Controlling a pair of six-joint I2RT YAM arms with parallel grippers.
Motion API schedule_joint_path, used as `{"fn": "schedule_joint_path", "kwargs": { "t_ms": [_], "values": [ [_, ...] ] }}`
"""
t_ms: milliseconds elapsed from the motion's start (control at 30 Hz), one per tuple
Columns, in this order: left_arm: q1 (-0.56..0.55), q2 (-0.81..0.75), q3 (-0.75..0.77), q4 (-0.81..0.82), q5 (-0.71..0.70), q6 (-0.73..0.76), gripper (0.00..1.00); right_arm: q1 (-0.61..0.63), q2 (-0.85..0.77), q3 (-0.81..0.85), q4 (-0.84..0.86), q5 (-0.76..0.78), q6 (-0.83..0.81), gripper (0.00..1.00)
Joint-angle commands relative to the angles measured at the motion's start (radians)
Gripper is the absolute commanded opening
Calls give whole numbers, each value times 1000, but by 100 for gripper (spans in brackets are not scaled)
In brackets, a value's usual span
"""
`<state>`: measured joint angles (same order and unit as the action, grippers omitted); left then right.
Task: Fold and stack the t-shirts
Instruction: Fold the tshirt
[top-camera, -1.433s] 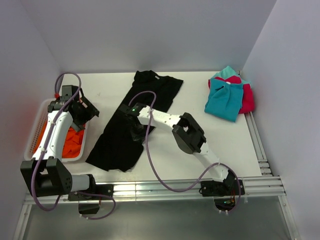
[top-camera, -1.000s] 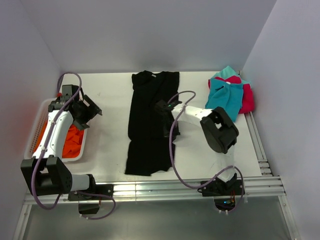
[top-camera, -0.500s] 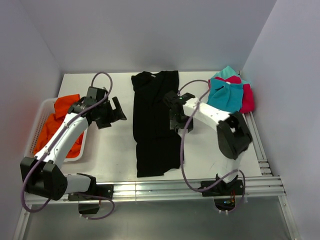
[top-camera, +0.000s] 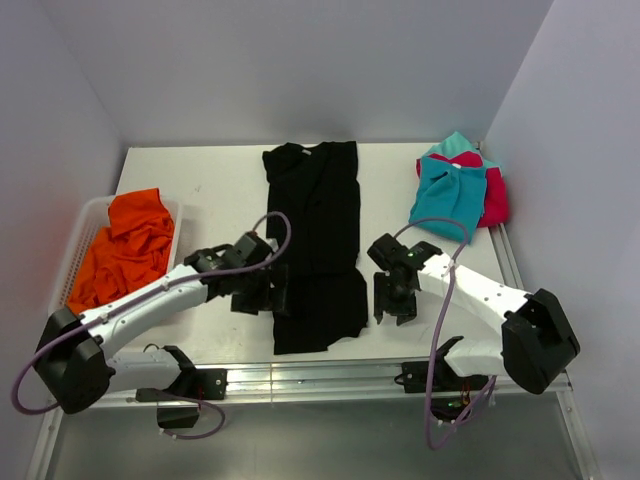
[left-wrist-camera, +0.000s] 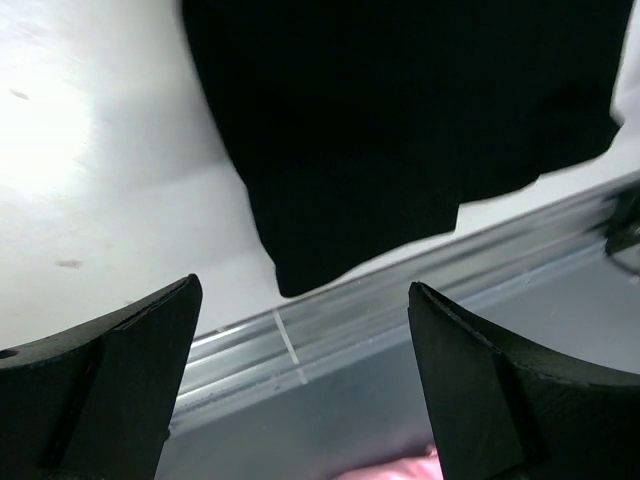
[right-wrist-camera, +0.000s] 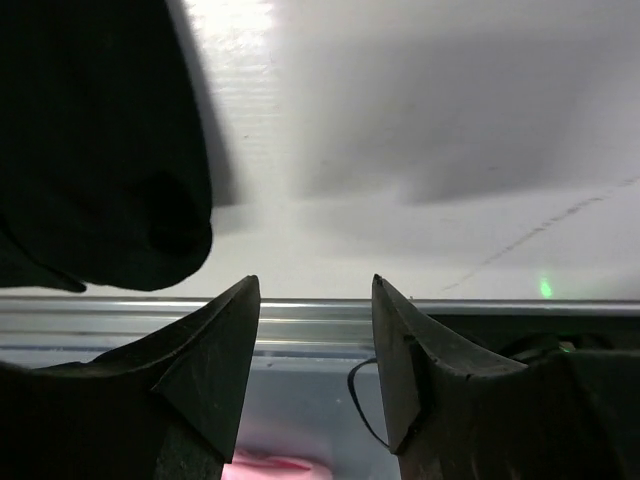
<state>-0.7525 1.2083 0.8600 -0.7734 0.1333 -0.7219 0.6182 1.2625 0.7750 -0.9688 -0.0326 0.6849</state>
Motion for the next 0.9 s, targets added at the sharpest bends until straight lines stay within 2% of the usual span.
{"fn": "schedule_joint_path", "kwargs": {
  "t_ms": [0, 167, 467, 700, 867],
  "values": [
    [-118, 37, -18, 66, -43, -92, 90, 11, -3, -16, 136, -98, 15, 56],
    [-223, 76, -64, 187, -49, -220, 89, 11, 29, 15, 208, -124, 38, 57],
    [-260, 79, -72, 200, -96, -303, 88, 44, 74, 112, 197, -138, 93, 57],
    [-309, 5, -124, 132, -129, -361, 88, 94, 15, 61, 139, -110, 137, 57],
    [-321, -56, -217, 155, -129, -399, 88, 100, -17, -19, 154, -115, 154, 57]
  ]
}}
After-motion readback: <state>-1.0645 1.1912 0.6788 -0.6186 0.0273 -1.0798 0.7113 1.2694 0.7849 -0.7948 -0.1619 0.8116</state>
